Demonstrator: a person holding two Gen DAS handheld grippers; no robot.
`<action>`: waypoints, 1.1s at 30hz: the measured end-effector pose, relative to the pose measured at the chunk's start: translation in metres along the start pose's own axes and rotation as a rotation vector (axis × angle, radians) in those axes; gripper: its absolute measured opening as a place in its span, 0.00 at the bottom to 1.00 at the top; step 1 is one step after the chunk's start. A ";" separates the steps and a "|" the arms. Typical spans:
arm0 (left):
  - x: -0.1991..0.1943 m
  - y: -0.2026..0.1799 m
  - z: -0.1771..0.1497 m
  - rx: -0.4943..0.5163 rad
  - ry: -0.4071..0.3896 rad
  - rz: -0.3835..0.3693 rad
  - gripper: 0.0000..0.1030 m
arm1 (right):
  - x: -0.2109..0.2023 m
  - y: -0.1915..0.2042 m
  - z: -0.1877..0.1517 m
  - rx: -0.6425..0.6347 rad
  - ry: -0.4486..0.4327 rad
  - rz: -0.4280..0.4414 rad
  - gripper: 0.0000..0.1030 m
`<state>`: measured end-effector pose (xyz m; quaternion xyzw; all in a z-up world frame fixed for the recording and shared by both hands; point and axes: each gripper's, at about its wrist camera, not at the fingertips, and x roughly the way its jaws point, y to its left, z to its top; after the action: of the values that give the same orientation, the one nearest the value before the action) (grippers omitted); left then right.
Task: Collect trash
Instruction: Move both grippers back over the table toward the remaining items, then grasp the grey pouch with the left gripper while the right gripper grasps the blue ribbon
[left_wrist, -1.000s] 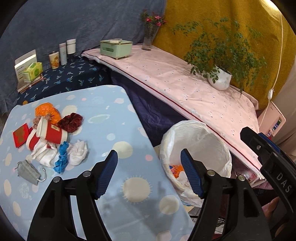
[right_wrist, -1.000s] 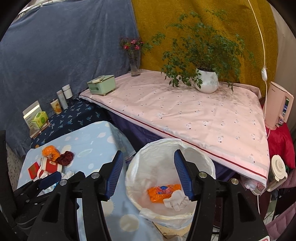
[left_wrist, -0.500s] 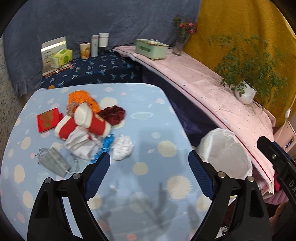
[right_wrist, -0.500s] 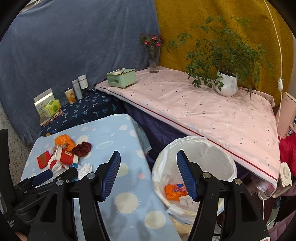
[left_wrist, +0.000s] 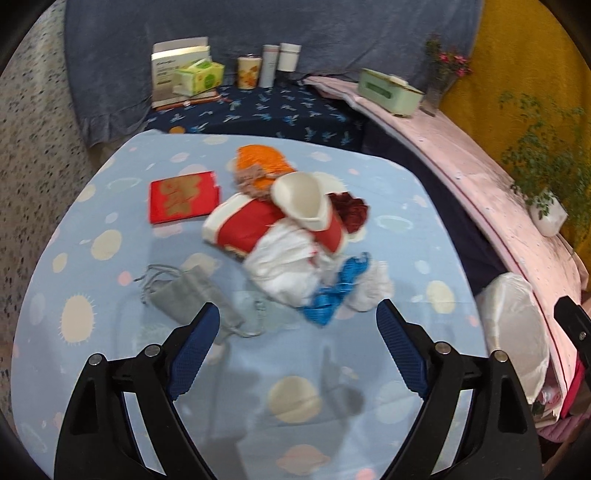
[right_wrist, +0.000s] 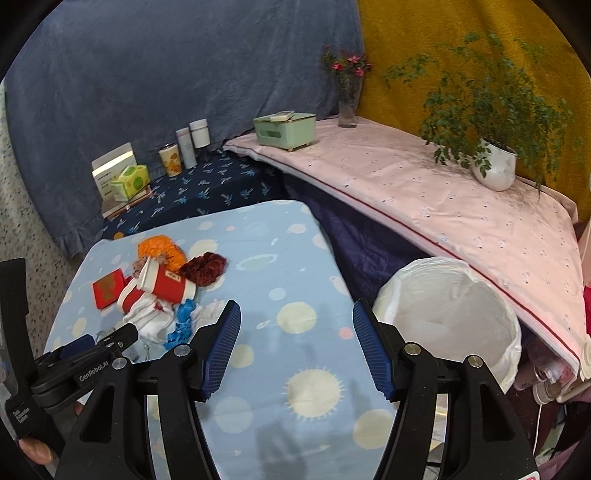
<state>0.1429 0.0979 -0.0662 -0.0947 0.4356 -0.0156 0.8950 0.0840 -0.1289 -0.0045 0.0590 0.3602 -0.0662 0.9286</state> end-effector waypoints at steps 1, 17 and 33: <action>0.002 0.007 -0.001 -0.012 0.005 0.006 0.80 | 0.002 0.005 -0.001 -0.006 0.008 0.007 0.59; 0.047 0.090 -0.017 -0.169 0.118 0.063 0.80 | 0.061 0.083 -0.028 -0.089 0.122 0.084 0.59; 0.072 0.103 -0.009 -0.225 0.146 0.027 0.67 | 0.128 0.117 -0.043 -0.034 0.251 0.137 0.59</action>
<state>0.1745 0.1894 -0.1465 -0.1872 0.4998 0.0387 0.8448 0.1684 -0.0173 -0.1154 0.0756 0.4699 0.0115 0.8794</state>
